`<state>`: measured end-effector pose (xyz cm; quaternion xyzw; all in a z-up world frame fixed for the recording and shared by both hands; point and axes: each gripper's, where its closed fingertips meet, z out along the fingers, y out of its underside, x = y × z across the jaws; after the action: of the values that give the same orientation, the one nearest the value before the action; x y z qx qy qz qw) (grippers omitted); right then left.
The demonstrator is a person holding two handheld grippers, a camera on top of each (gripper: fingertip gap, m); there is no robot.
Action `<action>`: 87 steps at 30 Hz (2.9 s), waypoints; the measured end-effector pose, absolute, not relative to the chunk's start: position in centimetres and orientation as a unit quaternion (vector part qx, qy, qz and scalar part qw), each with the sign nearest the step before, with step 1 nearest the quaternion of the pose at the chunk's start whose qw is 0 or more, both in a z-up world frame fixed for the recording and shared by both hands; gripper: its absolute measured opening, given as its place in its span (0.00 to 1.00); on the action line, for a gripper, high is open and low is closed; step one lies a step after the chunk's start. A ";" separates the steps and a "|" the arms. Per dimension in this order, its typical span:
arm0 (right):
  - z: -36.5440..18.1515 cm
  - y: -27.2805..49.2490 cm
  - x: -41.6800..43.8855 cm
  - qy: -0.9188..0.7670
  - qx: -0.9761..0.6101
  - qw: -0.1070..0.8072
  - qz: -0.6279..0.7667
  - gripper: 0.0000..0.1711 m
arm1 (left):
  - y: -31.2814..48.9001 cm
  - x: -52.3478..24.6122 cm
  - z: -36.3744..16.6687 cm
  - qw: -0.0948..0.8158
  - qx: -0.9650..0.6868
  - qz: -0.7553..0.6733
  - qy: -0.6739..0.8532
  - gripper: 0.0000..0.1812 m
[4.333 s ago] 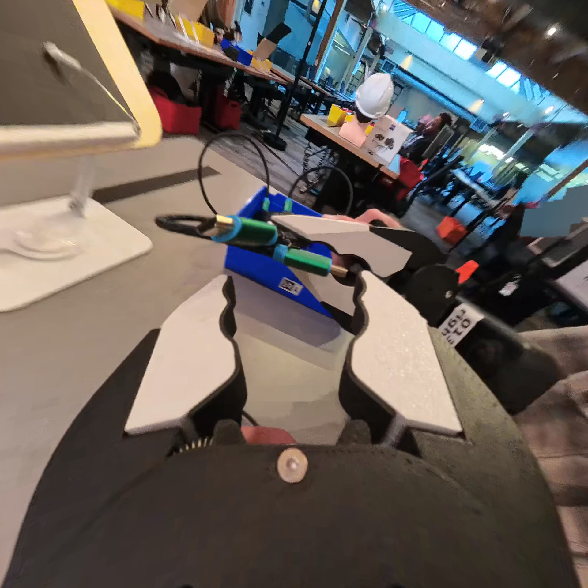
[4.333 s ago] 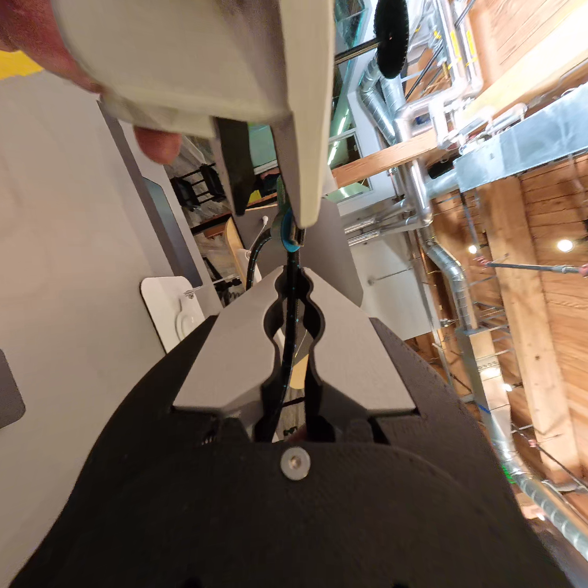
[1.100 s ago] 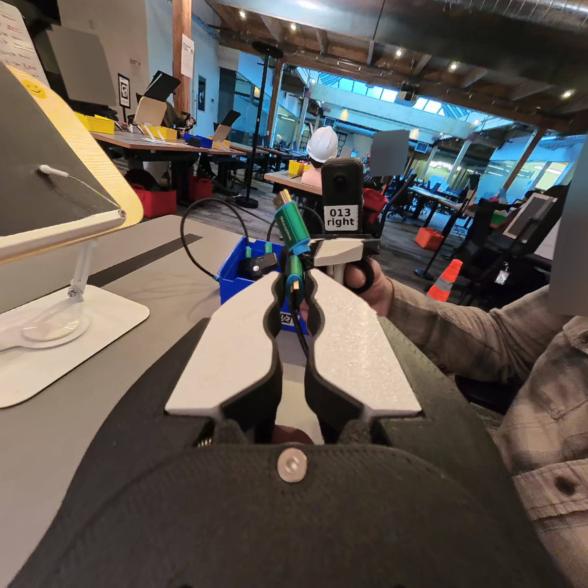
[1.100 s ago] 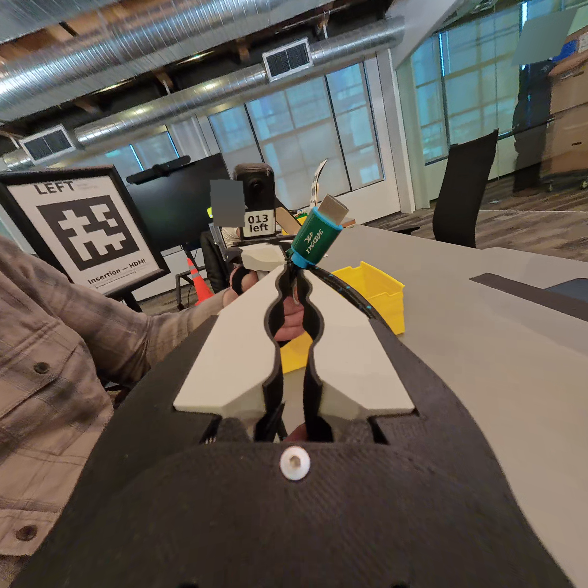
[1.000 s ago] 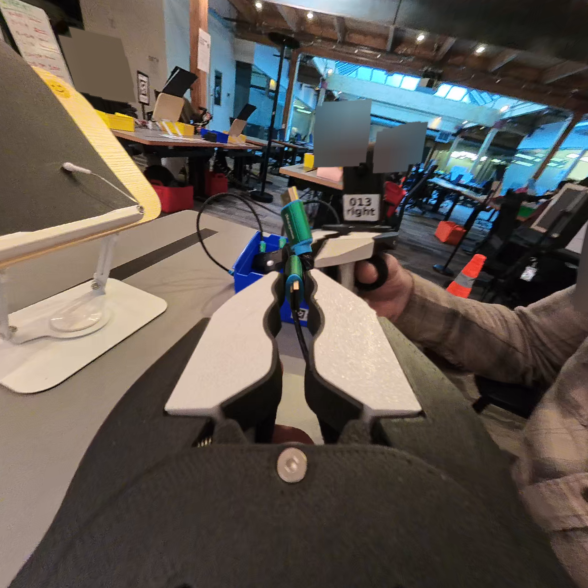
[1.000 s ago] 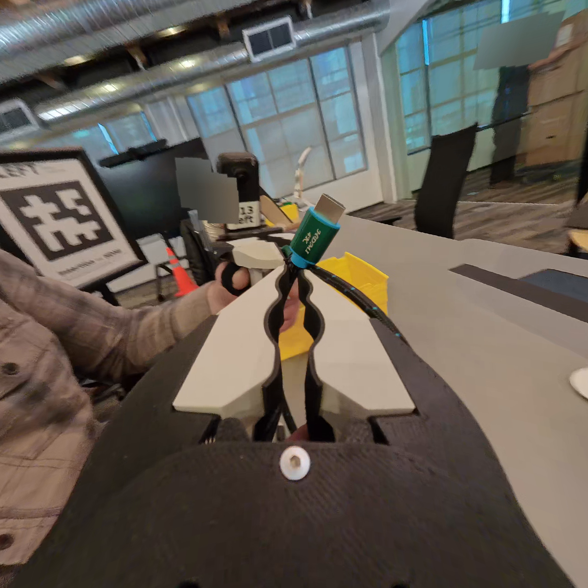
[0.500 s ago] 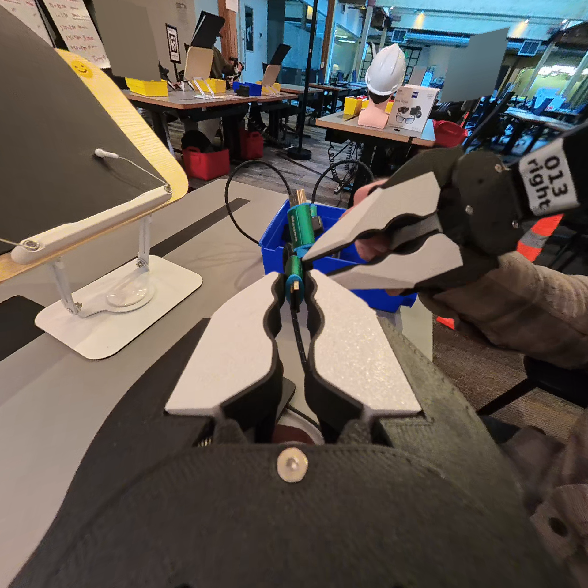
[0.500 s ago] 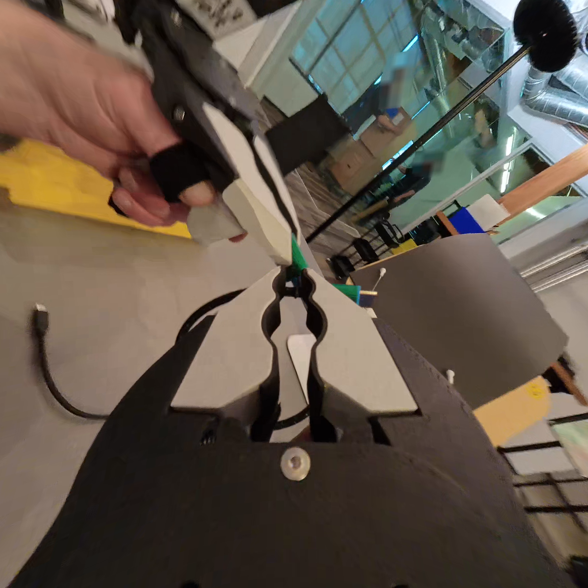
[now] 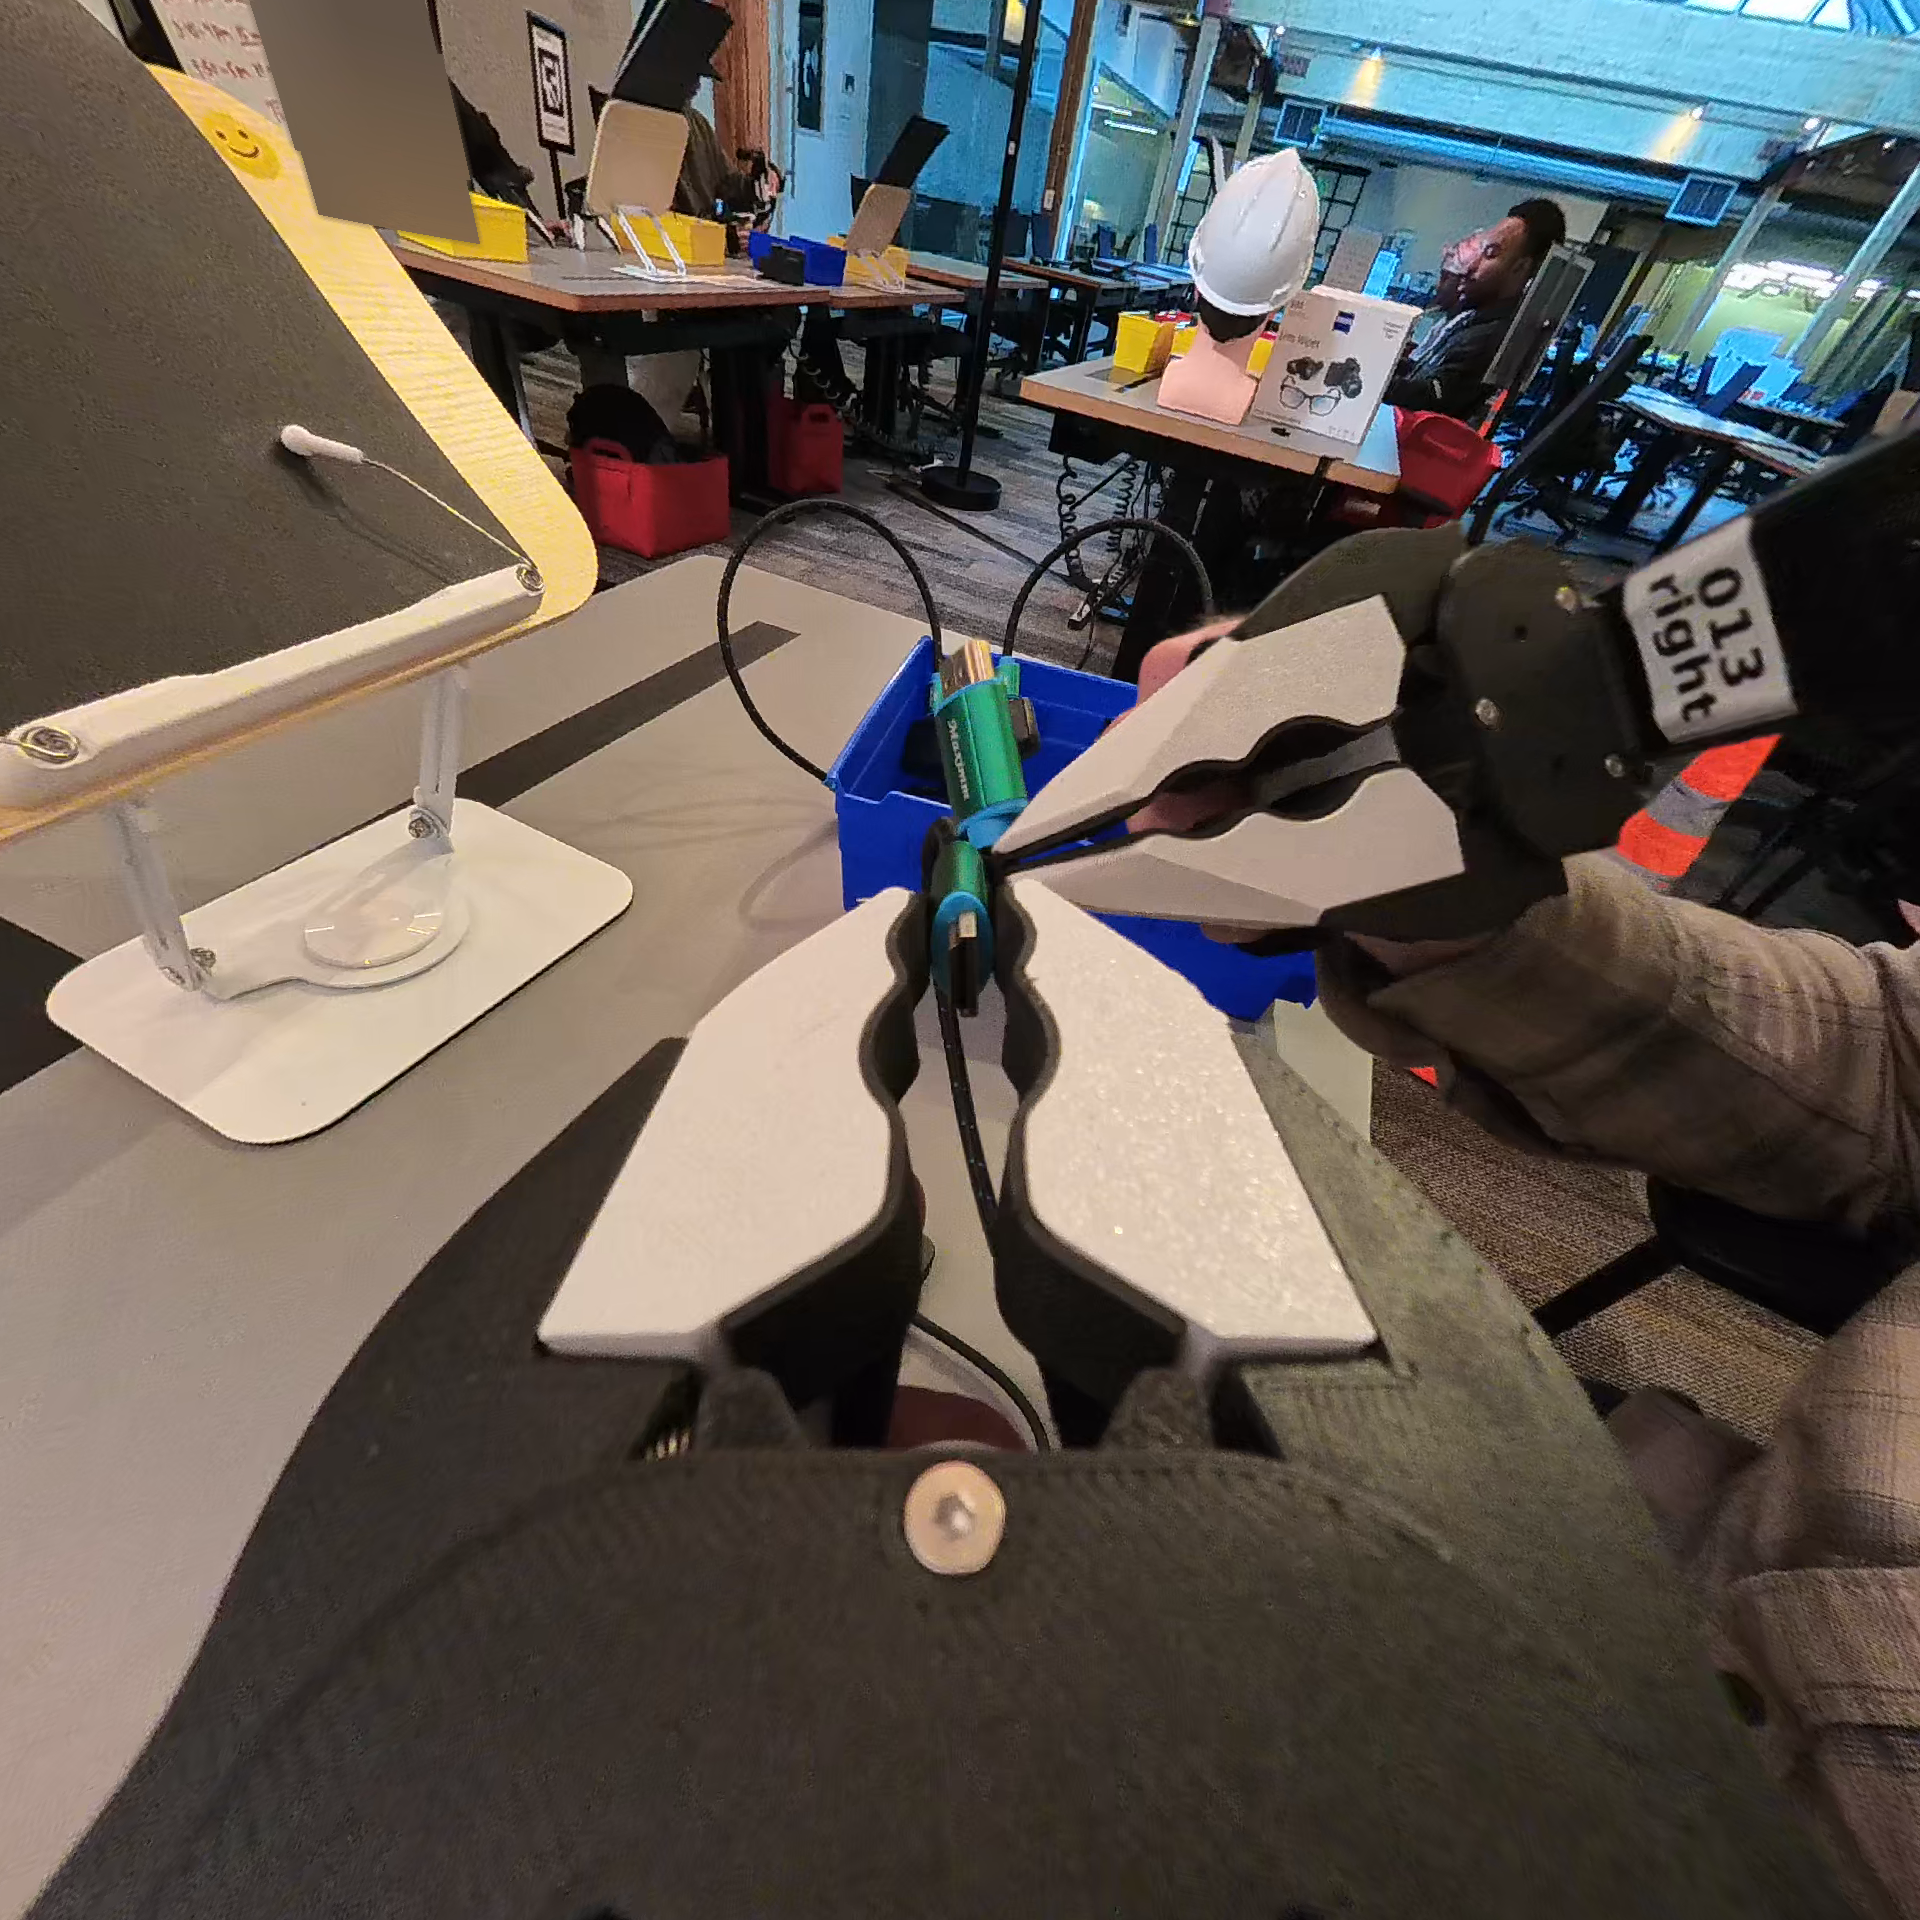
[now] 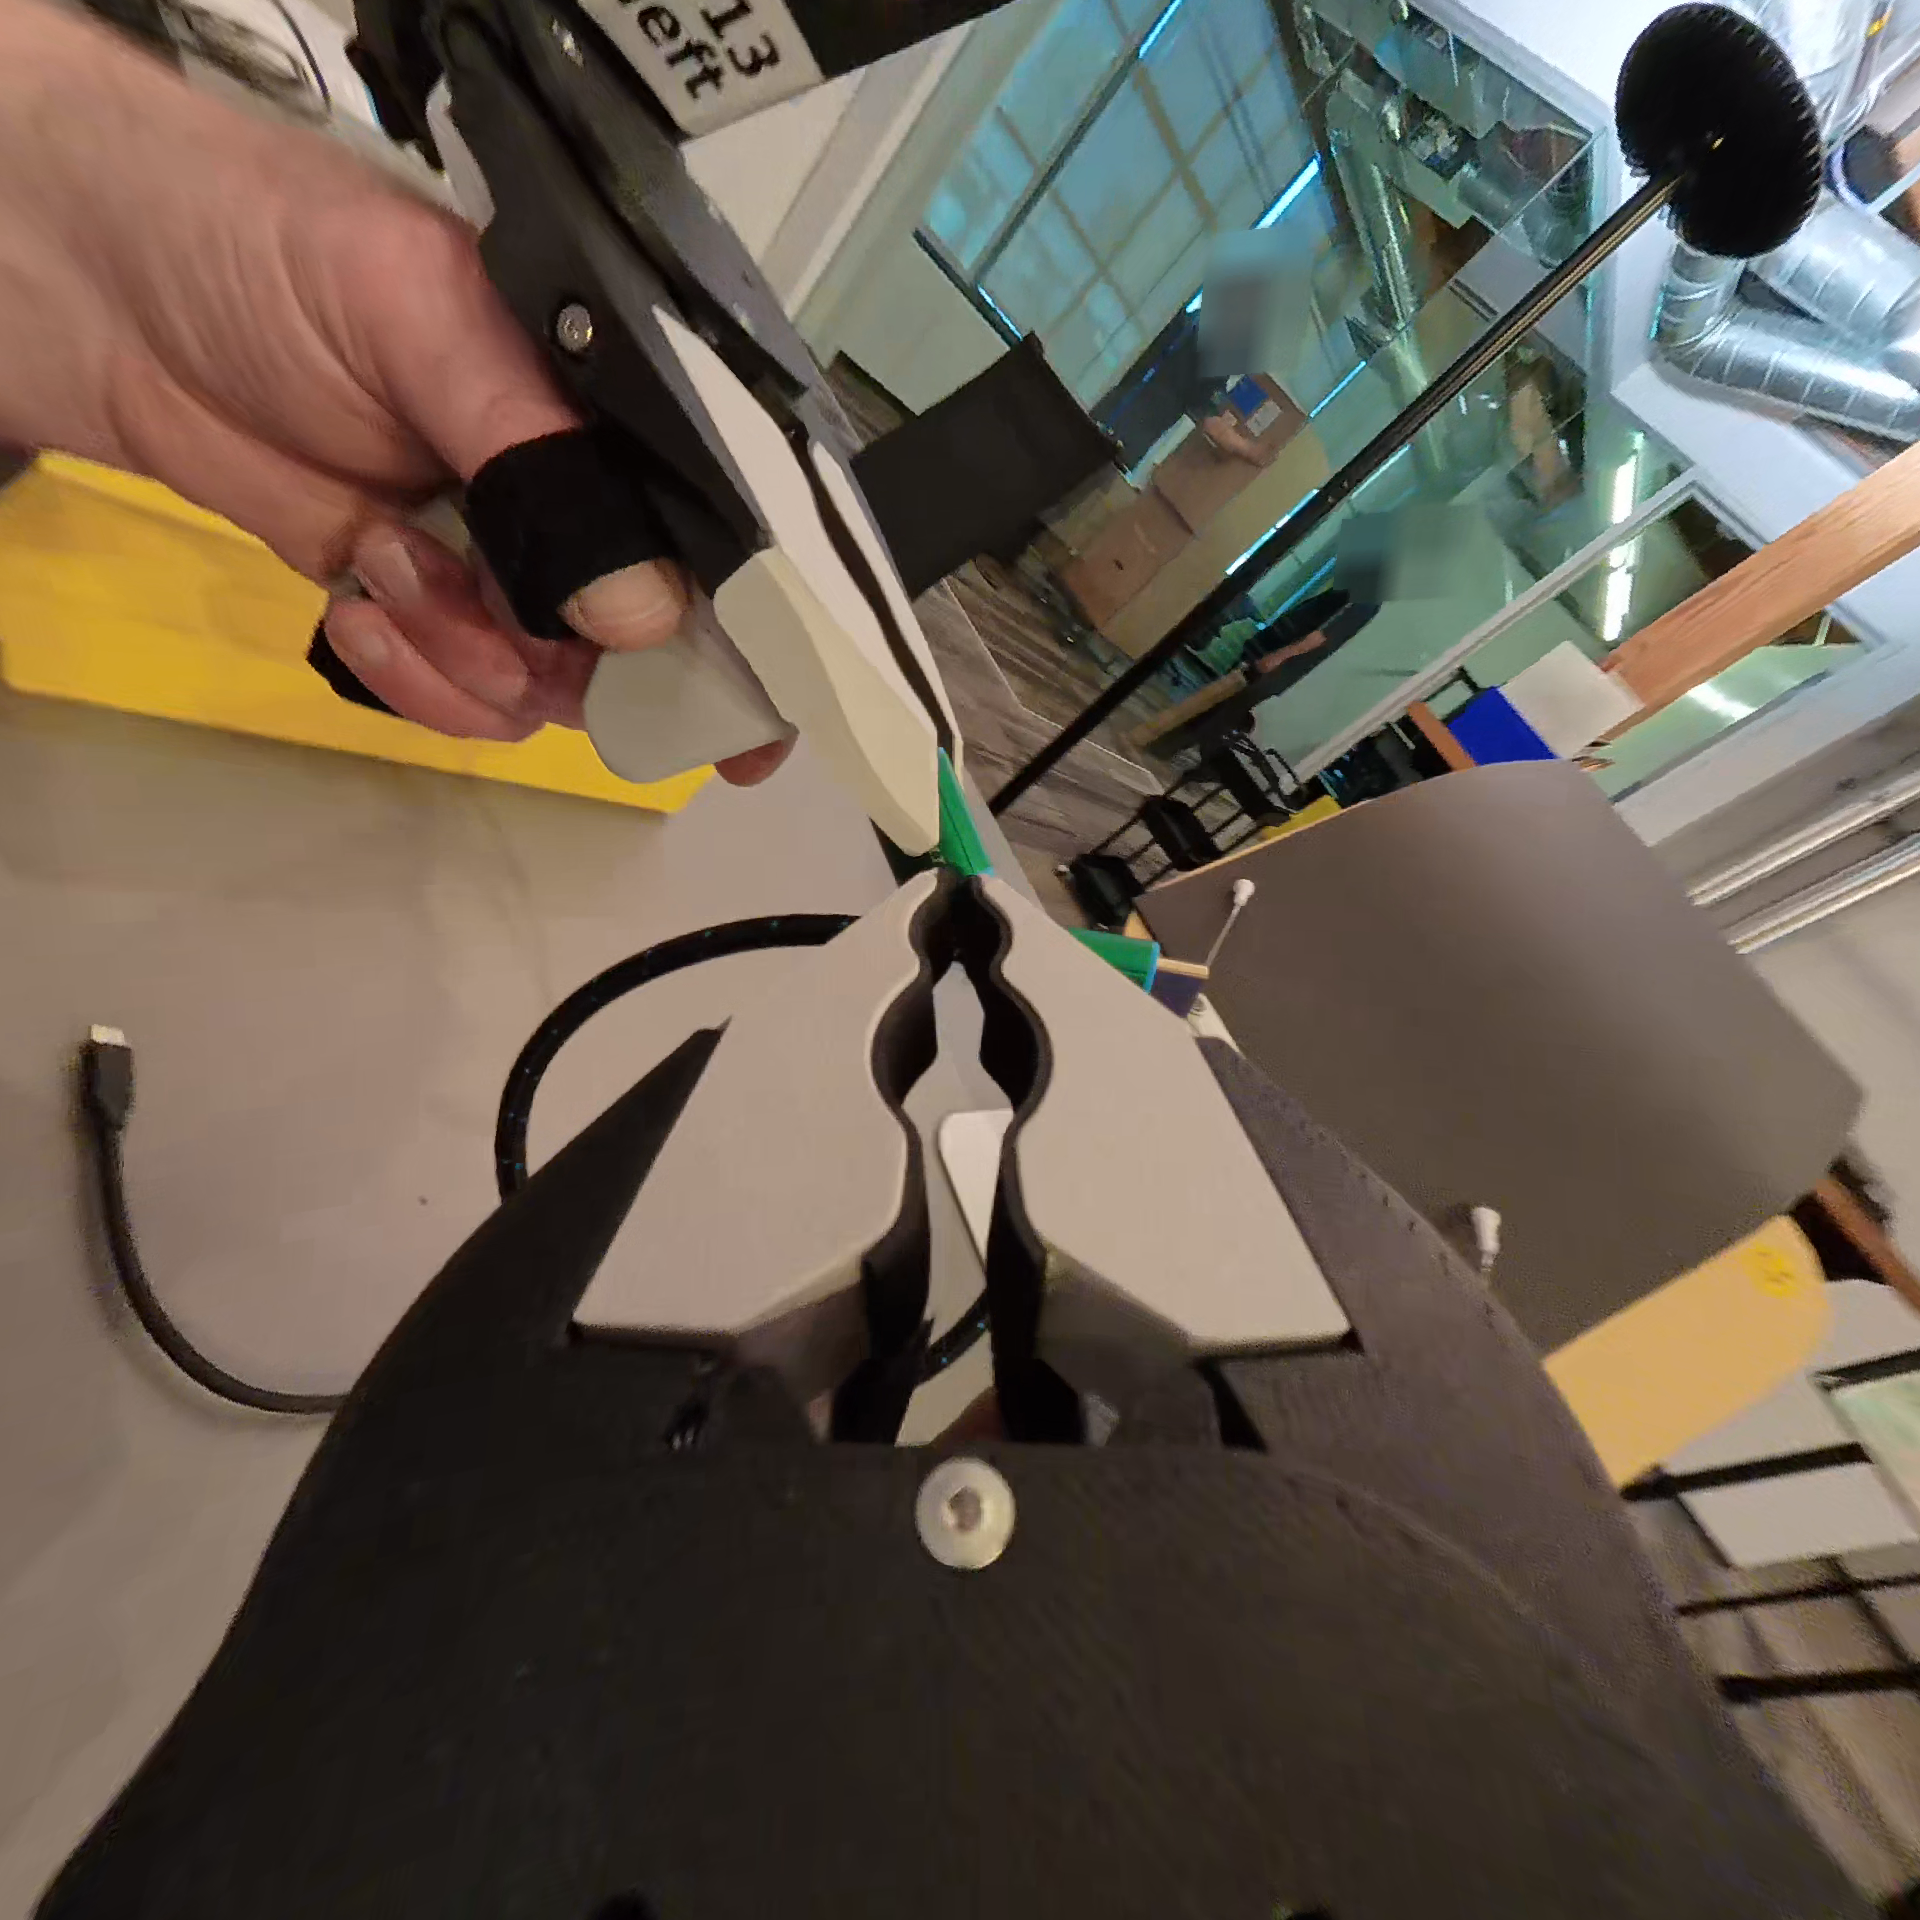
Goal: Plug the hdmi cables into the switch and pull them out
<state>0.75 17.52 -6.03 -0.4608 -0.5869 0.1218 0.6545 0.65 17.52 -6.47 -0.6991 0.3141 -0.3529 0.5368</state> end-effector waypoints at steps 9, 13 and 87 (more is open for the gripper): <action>-5.2 17.1 0.8 -0.521 -0.484 0.631 0.311 0.00 | 17.2 0.4 -5.8 0.538 -0.688 -0.372 0.313 0.06; -5.1 16.9 0.8 -0.505 -0.482 0.624 0.352 0.00 | 17.2 0.3 -5.6 0.538 -0.685 -0.382 0.310 0.06; -2.3 19.0 1.0 -0.203 -0.562 0.588 0.545 0.00 | 18.3 -0.3 -3.2 0.657 -0.655 -0.314 0.204 0.06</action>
<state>1.03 18.99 -2.32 -0.5616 -0.2034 0.5450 0.5884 -0.31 18.34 -3.18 -0.6548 0.2037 -0.3139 0.6567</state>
